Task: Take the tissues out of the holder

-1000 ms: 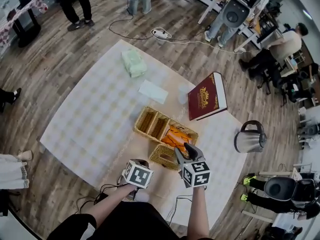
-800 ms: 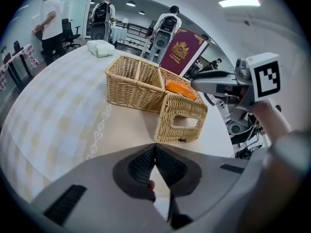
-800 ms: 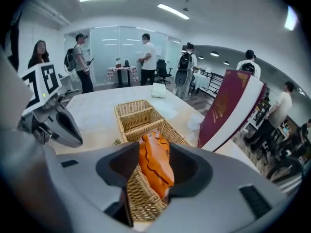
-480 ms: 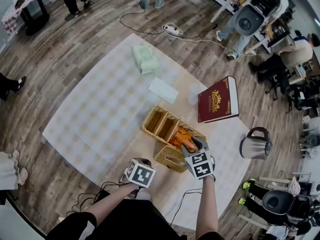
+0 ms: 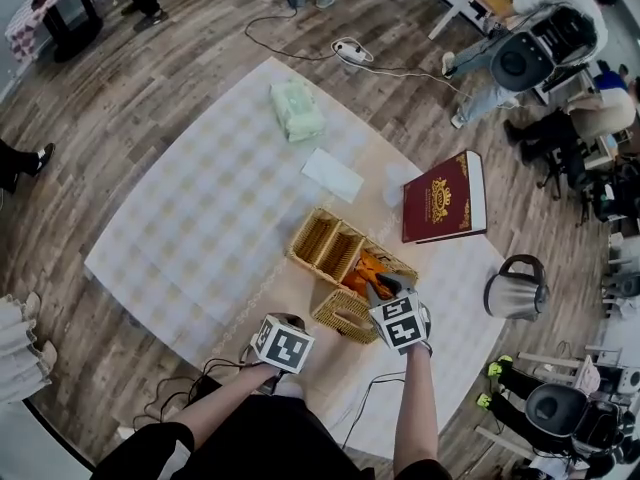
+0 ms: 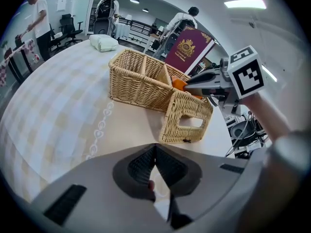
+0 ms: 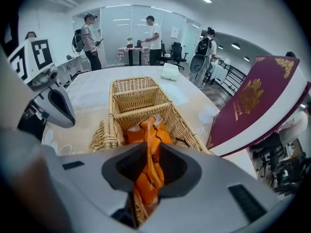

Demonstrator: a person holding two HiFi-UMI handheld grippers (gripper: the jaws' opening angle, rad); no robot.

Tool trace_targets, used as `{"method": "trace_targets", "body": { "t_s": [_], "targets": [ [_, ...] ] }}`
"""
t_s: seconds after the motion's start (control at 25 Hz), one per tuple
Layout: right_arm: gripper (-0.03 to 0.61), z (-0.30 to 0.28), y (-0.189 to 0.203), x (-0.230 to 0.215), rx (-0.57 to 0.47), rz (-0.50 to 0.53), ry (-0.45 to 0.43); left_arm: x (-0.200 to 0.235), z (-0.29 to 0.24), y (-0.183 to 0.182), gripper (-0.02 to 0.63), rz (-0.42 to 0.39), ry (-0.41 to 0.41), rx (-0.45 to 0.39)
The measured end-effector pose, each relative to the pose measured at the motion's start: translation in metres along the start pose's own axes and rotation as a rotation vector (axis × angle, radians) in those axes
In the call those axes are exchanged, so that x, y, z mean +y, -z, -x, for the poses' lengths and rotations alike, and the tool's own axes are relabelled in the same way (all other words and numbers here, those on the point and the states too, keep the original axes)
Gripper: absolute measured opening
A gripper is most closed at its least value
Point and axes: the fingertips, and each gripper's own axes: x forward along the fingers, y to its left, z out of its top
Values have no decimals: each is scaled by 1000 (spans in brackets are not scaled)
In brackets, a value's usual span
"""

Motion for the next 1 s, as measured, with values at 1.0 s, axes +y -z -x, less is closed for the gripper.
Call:
{"method": "trace_targets", "body": {
  "t_s": [1.0],
  "targets": [
    [23,89,-37,-18,-208,-88,144,-11,20,7,6,-24,1,-49]
  ]
}}
